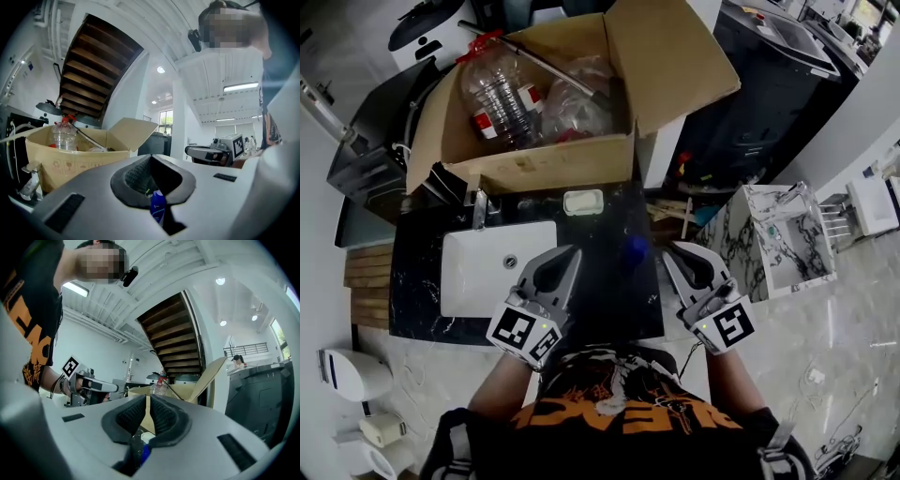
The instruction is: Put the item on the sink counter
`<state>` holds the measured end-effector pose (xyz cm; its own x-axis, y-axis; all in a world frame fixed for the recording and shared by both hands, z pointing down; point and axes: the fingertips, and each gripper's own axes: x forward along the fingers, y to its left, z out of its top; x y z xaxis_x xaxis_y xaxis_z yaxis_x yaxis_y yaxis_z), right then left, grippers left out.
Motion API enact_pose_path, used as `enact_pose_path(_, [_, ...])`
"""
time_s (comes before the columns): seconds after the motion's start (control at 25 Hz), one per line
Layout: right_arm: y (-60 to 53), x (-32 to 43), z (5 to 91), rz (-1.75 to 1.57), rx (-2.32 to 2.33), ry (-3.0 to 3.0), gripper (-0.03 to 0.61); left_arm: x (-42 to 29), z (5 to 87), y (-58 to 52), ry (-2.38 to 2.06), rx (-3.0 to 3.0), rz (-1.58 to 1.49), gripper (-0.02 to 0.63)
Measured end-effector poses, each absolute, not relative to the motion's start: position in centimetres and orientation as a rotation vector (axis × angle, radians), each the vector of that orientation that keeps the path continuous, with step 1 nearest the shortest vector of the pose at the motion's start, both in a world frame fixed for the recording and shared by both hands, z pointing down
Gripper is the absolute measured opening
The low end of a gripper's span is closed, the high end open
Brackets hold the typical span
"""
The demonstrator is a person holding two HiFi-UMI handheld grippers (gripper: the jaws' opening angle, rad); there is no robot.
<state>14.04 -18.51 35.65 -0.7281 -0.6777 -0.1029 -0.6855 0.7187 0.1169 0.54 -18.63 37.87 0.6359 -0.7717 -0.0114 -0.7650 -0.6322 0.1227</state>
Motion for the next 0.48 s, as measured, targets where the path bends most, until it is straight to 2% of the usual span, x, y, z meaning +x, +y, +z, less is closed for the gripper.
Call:
enact_pose_path(0.2, [-17.2, 13.8, 34.5, 0.258, -1.130, 2.860, 0.014, 0.1, 36.9, -18.3, -1.334, 2.742, -0.104, 0.018])
enact_pose_path(0.48, [-17.8, 15.1, 35.9, 0.208, -1.233, 2.875, 0.014, -0.7, 37.2, -17.7, -1.348, 2.727, -0.084, 0.018])
